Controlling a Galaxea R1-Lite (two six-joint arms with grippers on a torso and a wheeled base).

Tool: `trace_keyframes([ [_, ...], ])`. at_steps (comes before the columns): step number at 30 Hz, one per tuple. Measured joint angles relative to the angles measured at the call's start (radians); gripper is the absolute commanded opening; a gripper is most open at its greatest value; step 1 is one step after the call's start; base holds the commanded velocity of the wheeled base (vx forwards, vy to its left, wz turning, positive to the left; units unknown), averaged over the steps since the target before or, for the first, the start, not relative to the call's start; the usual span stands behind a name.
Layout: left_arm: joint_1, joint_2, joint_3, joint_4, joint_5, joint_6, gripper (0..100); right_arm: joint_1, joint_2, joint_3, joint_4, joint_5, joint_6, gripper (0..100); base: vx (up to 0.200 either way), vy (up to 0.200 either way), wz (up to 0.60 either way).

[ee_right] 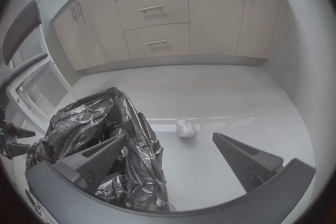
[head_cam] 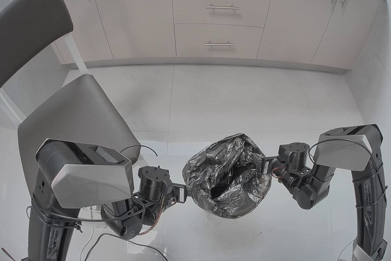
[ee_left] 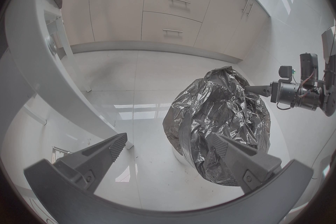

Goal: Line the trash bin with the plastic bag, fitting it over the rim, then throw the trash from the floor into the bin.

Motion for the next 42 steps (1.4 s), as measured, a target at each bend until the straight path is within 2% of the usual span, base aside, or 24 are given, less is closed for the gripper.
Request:
trace_keyframes([
  [9, 0.000, 0.004, -0.001, 0.000, 0.000, 0.000, 100, -0.004, 0.025, -0.033, 0.017, 0.000, 0.000, 100, 0.000, 0.000, 0.00],
  [24, -0.001, 0.006, -0.001, 0.000, 0.000, 0.001, 100, -0.093, 0.051, -0.072, 0.005, -0.006, 0.001, 100, 0.000, 0.000, 0.00],
  [35, -0.001, 0.006, 0.000, 0.000, 0.000, 0.001, 100, -0.117, 0.076, -0.116, 0.019, -0.006, 0.000, 100, 0.000, 0.000, 0.00],
  [42, -0.001, 0.006, 0.000, -0.004, 0.000, 0.001, 100, -0.119, 0.103, -0.177, 0.103, 0.000, 0.002, 100, 0.000, 0.000, 0.00],
])
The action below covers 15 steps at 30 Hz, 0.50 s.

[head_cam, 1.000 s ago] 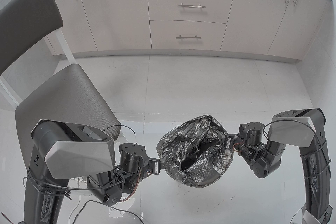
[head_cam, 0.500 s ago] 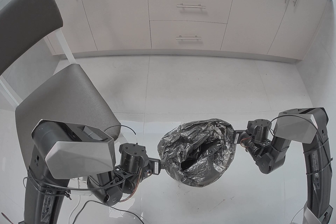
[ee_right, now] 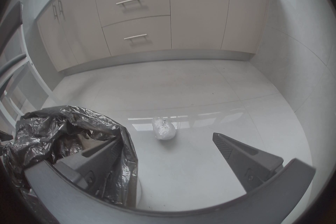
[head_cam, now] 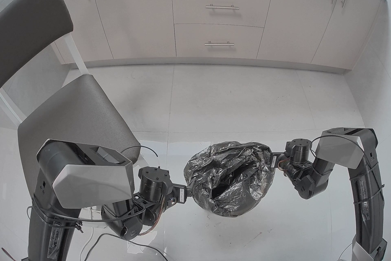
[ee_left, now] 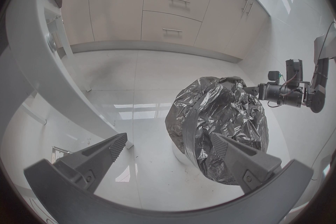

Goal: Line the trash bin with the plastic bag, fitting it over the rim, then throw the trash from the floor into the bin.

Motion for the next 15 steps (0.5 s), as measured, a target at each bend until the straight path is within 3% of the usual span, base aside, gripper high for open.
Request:
trace_keyframes([
  [11, 0.000, 0.003, 0.001, -0.021, 0.000, 0.001, 100, 0.004, -0.021, -0.059, 0.245, 0.078, 0.001, 100, 0.000, 0.000, 0.00],
  [15, 0.000, 0.004, 0.002, -0.022, 0.000, 0.001, 100, -0.004, -0.034, -0.085, 0.265, 0.086, 0.000, 100, 0.000, 0.000, 0.00],
])
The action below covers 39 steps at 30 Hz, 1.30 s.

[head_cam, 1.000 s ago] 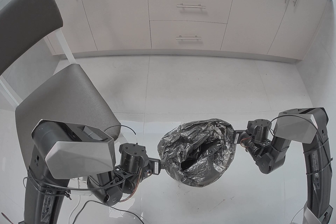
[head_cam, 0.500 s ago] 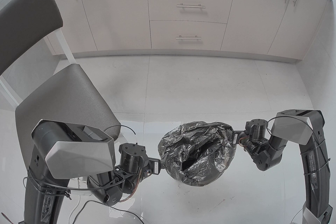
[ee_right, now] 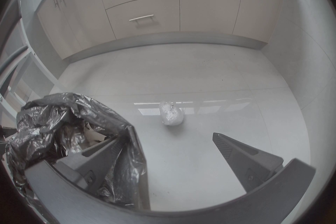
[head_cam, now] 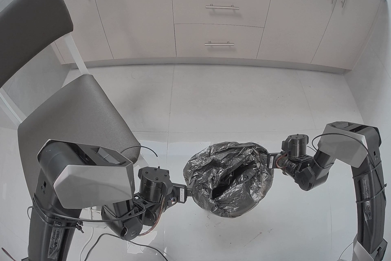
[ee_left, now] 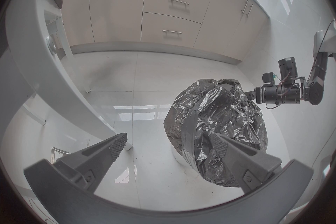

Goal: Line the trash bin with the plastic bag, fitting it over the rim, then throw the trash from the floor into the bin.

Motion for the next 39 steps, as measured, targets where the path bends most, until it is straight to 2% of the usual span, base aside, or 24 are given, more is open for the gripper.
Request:
trace_keyframes([
  [8, 0.000, 0.000, 0.001, 0.000, 0.000, 0.000, 100, 0.010, -0.071, 0.056, -0.004, 0.016, 0.011, 100, 0.000, 0.000, 0.00],
  [12, -0.003, -0.003, 0.002, -0.004, 0.001, -0.002, 100, 0.030, -0.147, 0.125, -0.010, 0.038, 0.042, 100, 0.000, 0.000, 0.00],
  [17, -0.018, -0.031, 0.000, -0.026, 0.006, 0.006, 100, 0.060, -0.243, 0.226, -0.088, 0.122, 0.139, 100, 0.000, 0.000, 0.00],
  [26, -0.027, -0.056, -0.127, 0.019, 0.010, 0.211, 100, 0.089, -0.319, 0.285, -0.158, 0.141, 0.171, 100, 0.000, 0.000, 0.00],
  [39, -0.039, -0.014, -0.276, 0.173, -0.003, 0.244, 100, 0.088, -0.336, 0.287, -0.165, 0.142, 0.176, 100, 0.000, 0.000, 0.00],
])
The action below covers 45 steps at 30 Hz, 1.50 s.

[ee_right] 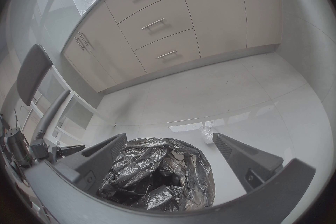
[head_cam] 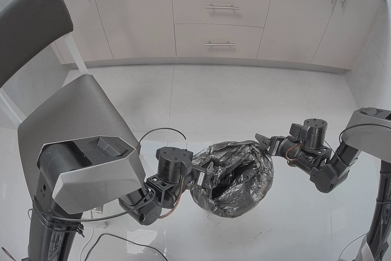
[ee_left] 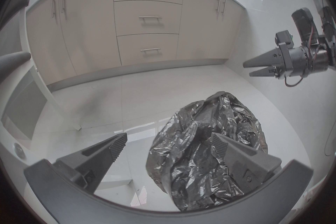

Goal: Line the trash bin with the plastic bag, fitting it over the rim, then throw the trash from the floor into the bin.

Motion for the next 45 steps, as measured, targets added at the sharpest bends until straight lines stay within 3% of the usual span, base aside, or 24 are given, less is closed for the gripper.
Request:
trace_keyframes([
  [13, -0.039, 0.053, -0.030, 0.057, -0.001, 0.008, 100, -0.001, 0.003, -0.003, 0.000, 0.000, 0.000, 100, 0.000, 0.000, 0.00],
  [26, 0.023, 0.104, -0.184, 0.199, 0.006, 0.011, 100, -0.002, 0.015, -0.006, -0.001, -0.002, 0.000, 100, 0.000, 0.000, 0.00],
  [45, 0.092, 0.079, -0.281, 0.240, 0.018, 0.037, 100, -0.001, 0.028, -0.007, -0.007, -0.002, -0.001, 100, 0.000, 0.000, 0.00],
])
